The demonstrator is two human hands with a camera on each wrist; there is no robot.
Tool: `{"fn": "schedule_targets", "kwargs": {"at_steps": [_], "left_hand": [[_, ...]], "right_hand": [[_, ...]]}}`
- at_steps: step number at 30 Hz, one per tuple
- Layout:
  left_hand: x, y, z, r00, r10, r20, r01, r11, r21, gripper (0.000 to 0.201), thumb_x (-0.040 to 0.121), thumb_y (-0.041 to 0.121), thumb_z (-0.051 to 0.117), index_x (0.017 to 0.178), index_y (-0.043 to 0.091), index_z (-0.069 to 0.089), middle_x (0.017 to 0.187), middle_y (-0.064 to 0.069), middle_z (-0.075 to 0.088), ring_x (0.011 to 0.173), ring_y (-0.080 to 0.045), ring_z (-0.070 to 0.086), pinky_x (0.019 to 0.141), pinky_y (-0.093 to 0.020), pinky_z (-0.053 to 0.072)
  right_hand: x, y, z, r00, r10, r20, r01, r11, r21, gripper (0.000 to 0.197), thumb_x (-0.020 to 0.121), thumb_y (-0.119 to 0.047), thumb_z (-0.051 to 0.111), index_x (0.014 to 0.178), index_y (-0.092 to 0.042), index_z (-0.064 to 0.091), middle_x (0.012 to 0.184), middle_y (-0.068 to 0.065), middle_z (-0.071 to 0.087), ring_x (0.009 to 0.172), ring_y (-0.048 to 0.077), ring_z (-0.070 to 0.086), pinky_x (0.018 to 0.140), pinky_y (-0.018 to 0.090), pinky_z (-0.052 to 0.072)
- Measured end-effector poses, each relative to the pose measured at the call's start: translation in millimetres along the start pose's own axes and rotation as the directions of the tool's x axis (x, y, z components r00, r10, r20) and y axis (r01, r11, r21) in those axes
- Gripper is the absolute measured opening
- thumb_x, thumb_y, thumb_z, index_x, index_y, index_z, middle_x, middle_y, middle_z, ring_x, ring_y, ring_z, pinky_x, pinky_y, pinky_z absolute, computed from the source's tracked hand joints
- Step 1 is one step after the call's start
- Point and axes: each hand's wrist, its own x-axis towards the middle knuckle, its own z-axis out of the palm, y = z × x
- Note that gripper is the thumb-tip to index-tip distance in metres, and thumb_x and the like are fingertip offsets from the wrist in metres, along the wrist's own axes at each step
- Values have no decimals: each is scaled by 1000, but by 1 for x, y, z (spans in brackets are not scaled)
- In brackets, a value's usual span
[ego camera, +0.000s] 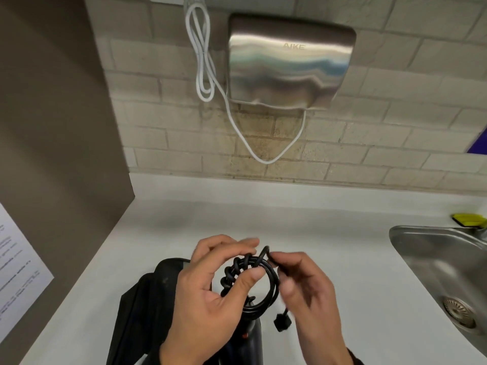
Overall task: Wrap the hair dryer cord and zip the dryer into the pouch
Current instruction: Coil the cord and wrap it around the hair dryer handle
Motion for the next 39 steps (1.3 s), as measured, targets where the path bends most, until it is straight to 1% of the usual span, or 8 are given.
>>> {"fn": "schedule_targets", "kwargs": {"at_steps": [8, 12, 16, 20, 25, 32, 36, 39], "left_hand": [[0, 11, 3, 990, -137, 12, 138, 986, -96, 21, 72, 34, 76, 92, 39, 68, 97, -5, 75, 99, -22, 72, 88, -36, 56], [2, 22, 2, 947, -318, 40, 320, 926, -201, 26, 65, 35, 86, 87, 30, 72, 85, 0, 79, 89, -16, 74, 87, -39, 51], [6, 32, 1, 866, -480, 138, 498, 805, -323, 25, 66, 22, 90, 83, 22, 72, 74, -14, 76, 75, -26, 73, 75, -39, 56], [11, 39, 1, 784, -590, 190, 607, 668, -429, 27, 61, 24, 80, 83, 14, 69, 70, -20, 73, 65, -23, 70, 65, -29, 55], [12, 40, 1, 701, -648, 298, 697, 535, -478, 32, 64, 21, 85, 88, 10, 69, 75, -23, 73, 70, -25, 70, 86, -48, 50], [20, 34, -8, 712, -661, 238, 678, 558, -478, 29, 68, 21, 71, 90, 3, 67, 65, -13, 70, 61, -12, 66, 68, -29, 47], [17, 35, -3, 703, -664, 254, 690, 551, -470, 29, 65, 23, 75, 87, 5, 68, 65, -13, 70, 61, -14, 65, 76, -35, 44], [15, 34, 2, 696, -668, 263, 696, 538, -475, 29, 64, 24, 76, 85, 6, 69, 64, -14, 69, 63, -19, 66, 79, -41, 43]], "right_hand": [[-12, 3, 8, 996, 80, 31, -81, 996, 35, 11, 67, -19, 77, 76, -14, 72, 68, 7, 61, 64, 23, 45, 64, 36, 41], [-7, -2, 2, 996, 29, 87, -29, 1000, 0, 7, 74, -17, 75, 79, -14, 70, 73, -2, 62, 70, 26, 49, 68, 41, 43], [-2, -9, -2, 994, -2, 106, 14, 993, -121, 9, 71, -15, 73, 75, -22, 69, 73, -3, 67, 73, 18, 58, 69, 40, 47], [-5, -10, 4, 994, -91, -58, 70, 952, -297, 30, 64, -16, 78, 90, -26, 67, 89, 0, 69, 90, 22, 63, 84, 36, 49], [-10, -1, 15, 807, -580, -109, 396, 669, -629, 19, 73, -15, 75, 88, -23, 67, 88, 0, 61, 79, 22, 60, 70, 28, 45], [-10, -10, 7, 817, -556, -155, 315, 654, -688, 17, 80, -19, 68, 68, -7, 72, 77, 3, 59, 71, 17, 57, 59, 25, 43], [-15, -25, 12, 852, -519, -71, 376, 701, -606, 14, 74, -28, 75, 77, -14, 73, 79, 2, 60, 71, 15, 59, 58, 26, 45], [-14, -23, 16, 861, -504, -67, 355, 690, -630, 20, 70, -34, 80, 82, -21, 70, 80, -1, 64, 75, 5, 57, 65, 12, 42]]}}
